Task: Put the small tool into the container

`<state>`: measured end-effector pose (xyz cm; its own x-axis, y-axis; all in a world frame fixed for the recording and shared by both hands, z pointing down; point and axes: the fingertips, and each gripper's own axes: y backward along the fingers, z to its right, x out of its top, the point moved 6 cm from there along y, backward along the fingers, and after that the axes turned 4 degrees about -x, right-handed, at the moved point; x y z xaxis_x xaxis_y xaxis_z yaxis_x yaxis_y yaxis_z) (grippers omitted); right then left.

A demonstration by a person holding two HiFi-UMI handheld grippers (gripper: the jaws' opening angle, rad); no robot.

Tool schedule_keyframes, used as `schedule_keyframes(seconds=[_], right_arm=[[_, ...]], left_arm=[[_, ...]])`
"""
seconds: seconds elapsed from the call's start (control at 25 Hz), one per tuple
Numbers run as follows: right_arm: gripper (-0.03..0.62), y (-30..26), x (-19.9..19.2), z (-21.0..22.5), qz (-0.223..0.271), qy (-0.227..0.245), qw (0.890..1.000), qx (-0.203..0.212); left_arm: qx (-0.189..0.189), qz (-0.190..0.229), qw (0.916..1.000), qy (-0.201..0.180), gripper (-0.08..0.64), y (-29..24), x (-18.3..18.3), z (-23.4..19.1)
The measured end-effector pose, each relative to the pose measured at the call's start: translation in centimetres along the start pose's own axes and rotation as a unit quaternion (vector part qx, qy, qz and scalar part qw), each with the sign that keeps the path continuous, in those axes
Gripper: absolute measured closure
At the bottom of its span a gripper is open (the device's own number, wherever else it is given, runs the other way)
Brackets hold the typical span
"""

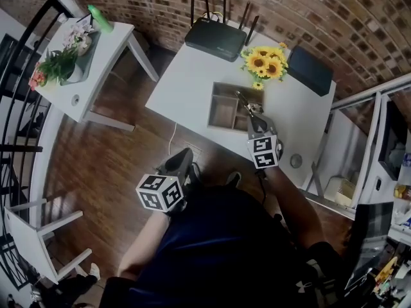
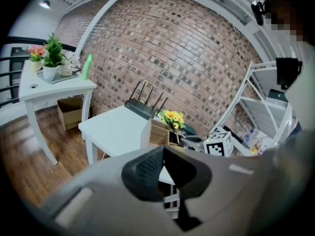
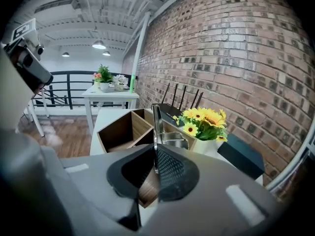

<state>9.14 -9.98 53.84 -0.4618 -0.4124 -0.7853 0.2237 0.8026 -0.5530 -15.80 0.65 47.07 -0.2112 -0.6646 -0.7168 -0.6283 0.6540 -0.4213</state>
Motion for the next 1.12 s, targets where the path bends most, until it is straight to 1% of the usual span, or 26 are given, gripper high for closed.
schedule_keyframes(seconds=[0.04,0.12,0.16,0.24,0.4,0.48,0.6,0.76,1.0,1.12], right_arm=[[0.575,-0.1,-0.1,0.1,-0.002,-0.003,1.000,-0.001],[0.567,-0.4,-0.5,0.1,-0.003,-0.024,1.000,0.003],[0.550,-0.5,-0.8,0.1,-0.002,-0.037,0.999,0.006],[0.483,-0.5,-1.5,0.3,0.000,-0.054,0.999,0.008],[0.434,0.9,-1.7,0.6,0.010,-0.083,0.996,0.002],[0.430,2.0,-2.1,0.9,0.012,-0.113,0.993,0.002],[0.431,3.6,-2.7,1.3,0.014,-0.165,0.986,0.008],[0.436,5.8,-2.5,1.9,0.027,-0.212,0.977,0.015],[0.454,8.5,-0.7,1.3,0.061,-0.242,0.968,0.031],[0.478,9.6,0.1,0.6,0.072,-0.255,0.963,0.050]], left_arm=[[-0.001,-0.001,1.0000,0.000,0.557,-0.1,0.0,0.0],[-0.005,-0.002,1.0000,-0.002,0.557,-0.2,0.0,0.0],[-0.008,-0.002,1.0000,-0.004,0.557,-0.3,0.1,0.0],[-0.011,-0.001,0.9999,-0.006,0.557,-0.3,0.2,0.1],[-0.016,-0.001,0.9998,-0.007,0.557,-0.3,0.5,0.1],[-0.018,-0.001,0.9998,-0.009,0.557,-0.4,0.6,0.2],[-0.025,-0.004,0.9996,-0.011,0.557,-1.0,0.5,0.4],[-0.040,-0.013,0.9989,-0.018,0.557,-1.9,0.6,1.2],[-0.059,-0.025,0.9976,-0.028,0.557,-3.1,0.7,2.3],[-0.068,-0.033,0.9967,-0.030,0.557,-3.7,0.6,2.6]])
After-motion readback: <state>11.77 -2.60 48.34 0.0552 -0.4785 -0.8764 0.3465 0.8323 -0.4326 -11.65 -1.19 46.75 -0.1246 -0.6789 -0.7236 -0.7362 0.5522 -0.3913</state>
